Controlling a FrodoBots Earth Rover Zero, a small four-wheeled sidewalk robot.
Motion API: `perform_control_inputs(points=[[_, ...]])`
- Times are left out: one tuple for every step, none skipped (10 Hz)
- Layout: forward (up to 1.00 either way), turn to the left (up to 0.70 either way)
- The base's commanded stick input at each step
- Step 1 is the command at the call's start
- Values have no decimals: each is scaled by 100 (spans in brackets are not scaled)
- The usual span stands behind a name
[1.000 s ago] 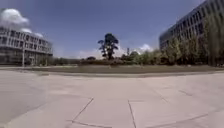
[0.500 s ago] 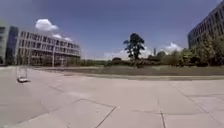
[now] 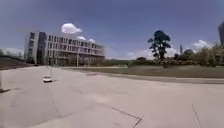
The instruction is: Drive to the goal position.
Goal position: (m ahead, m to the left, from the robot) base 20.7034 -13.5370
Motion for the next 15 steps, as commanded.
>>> perform_control_inputs(points=[[70,15],[70,2],[70,-34],[70,-34],[70,-34],[70,-34],[70,-34],[70,-18],[70,1],[70,1],[70,1],[70,-22],[70,-32],[70,-23],[70,1]])
